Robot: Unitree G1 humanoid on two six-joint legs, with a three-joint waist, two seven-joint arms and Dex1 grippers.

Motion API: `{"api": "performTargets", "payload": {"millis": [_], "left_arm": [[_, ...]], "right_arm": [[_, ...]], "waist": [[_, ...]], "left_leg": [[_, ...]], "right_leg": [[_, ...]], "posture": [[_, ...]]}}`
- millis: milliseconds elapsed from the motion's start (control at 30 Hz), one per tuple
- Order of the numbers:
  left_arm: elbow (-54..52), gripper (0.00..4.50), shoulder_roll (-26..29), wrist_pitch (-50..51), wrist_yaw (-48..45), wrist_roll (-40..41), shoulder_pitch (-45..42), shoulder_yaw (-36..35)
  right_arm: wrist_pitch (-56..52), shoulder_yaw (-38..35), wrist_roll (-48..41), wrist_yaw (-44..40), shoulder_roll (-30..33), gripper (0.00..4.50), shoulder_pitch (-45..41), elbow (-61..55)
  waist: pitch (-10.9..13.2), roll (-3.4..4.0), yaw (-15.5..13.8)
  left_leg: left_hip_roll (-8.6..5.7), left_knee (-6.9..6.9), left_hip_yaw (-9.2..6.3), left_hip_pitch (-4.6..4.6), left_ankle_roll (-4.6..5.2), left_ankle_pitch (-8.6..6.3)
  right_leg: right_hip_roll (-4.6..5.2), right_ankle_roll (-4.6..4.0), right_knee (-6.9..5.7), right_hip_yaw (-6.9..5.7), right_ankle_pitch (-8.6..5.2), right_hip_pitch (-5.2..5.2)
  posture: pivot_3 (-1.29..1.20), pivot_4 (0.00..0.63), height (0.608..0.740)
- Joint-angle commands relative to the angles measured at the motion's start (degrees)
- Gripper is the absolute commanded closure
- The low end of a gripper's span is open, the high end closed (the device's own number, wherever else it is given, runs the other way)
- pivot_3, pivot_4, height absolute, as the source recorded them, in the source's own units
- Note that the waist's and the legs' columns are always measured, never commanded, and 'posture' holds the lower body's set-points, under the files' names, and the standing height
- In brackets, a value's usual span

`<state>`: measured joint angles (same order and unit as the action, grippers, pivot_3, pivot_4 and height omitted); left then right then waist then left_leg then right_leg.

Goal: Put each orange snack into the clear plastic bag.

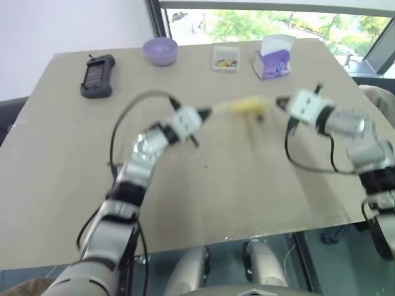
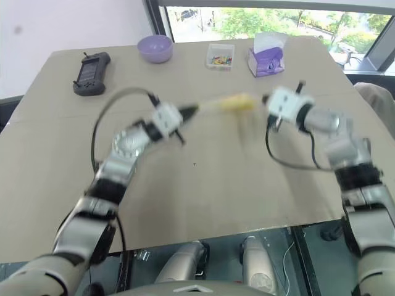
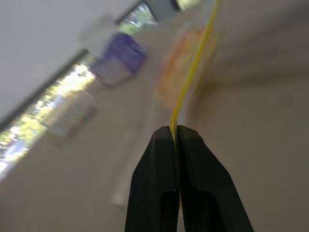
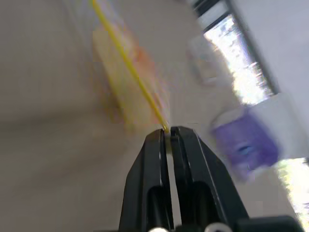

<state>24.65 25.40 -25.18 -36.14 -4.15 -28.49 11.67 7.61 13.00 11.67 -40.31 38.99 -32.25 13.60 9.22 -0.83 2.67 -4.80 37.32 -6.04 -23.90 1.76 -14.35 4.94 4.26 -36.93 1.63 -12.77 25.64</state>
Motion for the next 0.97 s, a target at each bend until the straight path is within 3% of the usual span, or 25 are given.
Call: {"api": "performTargets", "payload": {"millis": [33, 67, 167, 267, 433, 633, 967], "left_arm": [[-7.3, 4.5, 2.7, 3.3, -3.1, 1.0, 5.4, 0.0], [-8.9, 4.5, 2.8, 4.6, -3.5, 1.7, 6.5, -0.3], [-14.8, 3.57, 3.9, 10.4, -6.4, 6.3, 9.6, -1.9], [-20.8, 2.24, 6.4, 16.6, -10.0, 12.9, 13.2, -5.4], [-30.9, 0.03, 10.5, 29.8, -13.3, 25.7, 19.2, -13.3], [-41.2, 0.03, 16.5, 44.0, -14.0, 38.8, 25.7, -24.7], [-44.7, 0.03, 21.8, 52.0, -15.8, 43.4, 27.8, -30.6]], "right_arm": [[-4.8, -1.9, -1.4, -0.8, 0.2, 4.43, 4.0, -7.6], [-6.0, -2.3, -2.0, -1.1, -0.1, 4.43, 5.0, -8.6], [-9.2, -3.9, -4.8, -3.6, 0.8, 3.55, 8.2, -11.3], [-11.8, -7.6, -9.0, -6.7, 3.5, 2.17, 11.7, -14.0], [-16.1, -16.5, -18.9, -11.2, 7.5, 0.0, 17.2, -17.5], [-21.5, -26.8, -29.6, -14.8, 9.7, 0.0, 23.6, -22.7], [-26.2, -31.5, -35.0, -13.1, 9.9, 0.0, 26.1, -27.4]], "waist": [[0.0, 0.14, -0.2], [0.0, 0.29, -0.3], [0.0, 0.28, -0.7], [0.0, 0.28, -1.0], [0.0, 0.29, -1.3], [0.0, 0.28, -1.7], [0.1, 0.28, -2.1]], "left_leg": [[0.01, 0.09, 0.0, 0.05, 0.0, 0.0], [0.0, 0.1, 0.08, 0.11, 0.0, 0.0], [-0.01, 0.34, 0.21, 0.45, 0.03, -0.01], [0.04, 0.33, 0.09, 1.3, 0.3, -0.18], [0.06, 0.37, 0.02, 1.41, 0.3, -0.18], [0.09, 0.36, 0.01, 1.39, 0.29, -0.19], [0.09, 0.35, -0.05, 1.6, 0.3, -0.2]], "right_leg": [[0.01, 0.0, -0.01, 0.0, 0.0, -0.02], [0.01, 0.0, -0.06, 0.08, 0.0, -0.05], [-0.01, 0.0, -0.51, 0.23, 0.02, -0.28], [-0.04, -0.01, -0.62, 0.1, 0.0, -1.12], [-0.03, -0.02, -0.65, 0.04, 0.01, -1.25], [0.0, -0.02, -0.57, 0.04, 0.0, -1.26], [0.01, -0.03, -0.3, -0.07, 0.0, -1.61]], "posture": [[0.0, 0.15, 0.74], [0.0, 0.15, 0.74], [0.0, 0.15, 0.74], [0.0, 0.15, 0.74], [0.0, 0.15, 0.74], [0.0, 0.15, 0.74], [0.0, 0.15, 0.74]]}}
